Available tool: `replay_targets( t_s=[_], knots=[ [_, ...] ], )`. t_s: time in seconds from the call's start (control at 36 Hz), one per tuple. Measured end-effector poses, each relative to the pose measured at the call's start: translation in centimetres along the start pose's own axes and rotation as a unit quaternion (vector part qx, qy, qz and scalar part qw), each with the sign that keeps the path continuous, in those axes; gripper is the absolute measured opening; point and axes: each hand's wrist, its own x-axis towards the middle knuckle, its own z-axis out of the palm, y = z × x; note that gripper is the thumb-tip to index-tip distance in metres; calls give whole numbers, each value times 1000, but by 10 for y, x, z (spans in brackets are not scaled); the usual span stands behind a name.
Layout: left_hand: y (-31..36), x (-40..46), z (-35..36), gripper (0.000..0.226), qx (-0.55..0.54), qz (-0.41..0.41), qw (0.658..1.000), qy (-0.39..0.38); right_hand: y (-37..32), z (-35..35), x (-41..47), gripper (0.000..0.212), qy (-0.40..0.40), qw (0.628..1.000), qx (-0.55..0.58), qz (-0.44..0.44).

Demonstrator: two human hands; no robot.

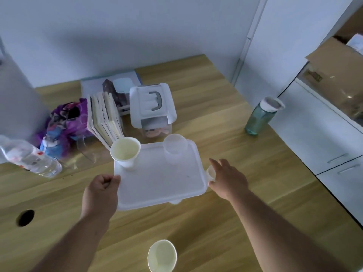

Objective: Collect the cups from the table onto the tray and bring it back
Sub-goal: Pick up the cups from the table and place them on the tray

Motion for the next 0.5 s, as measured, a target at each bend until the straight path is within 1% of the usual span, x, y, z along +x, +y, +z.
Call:
replay_targets(
  t_s=[0.08, 0.14, 0.19, 0.28, 0.33, 0.36, 0.39, 0.42, 0.47, 0.5],
  knots=[
    [-1, 3, 2, 14, -2, -5, 1000, 4, 0, 4, 8, 69, -1, 1000, -19, -7],
    [-2, 5, 1, 13, -2, -8, 1000, 4, 1, 4, 9, 62, -5, 1000, -28, 4],
    [-1, 6, 0, 12, 4, -8, 1000, 3, 4, 0, 7, 63, -8, 999, -28, 30],
    [1, 3, -1, 13, 4, -4, 1000, 1, 15, -15, 1, 69, -4, 996, 14, 85],
    [0, 1, -1, 13, 6, -6, 1000, -3, 28, -28, -3, 69, -2, 986, 96, 136],
    [1, -1, -2, 12, 6, -6, 1000, -6, 34, -35, -7, 71, -2, 972, 170, 164],
    [1, -2, -2, 12, 7, -7, 1000, -8, 39, -41, -9, 74, -3, 949, 257, 185],
    [2, -4, -3, 12, 5, -8, 1000, -11, 44, -50, -15, 74, 5, 917, 348, 198],
    [6, -10, -5, 12, 4, -7, 1000, -15, 49, -65, -28, 61, 11, 844, 499, 195],
    [9, -13, -6, 12, 6, -5, 1000, -16, 50, -73, -38, 53, 11, 816, 551, 175]
  ],
)
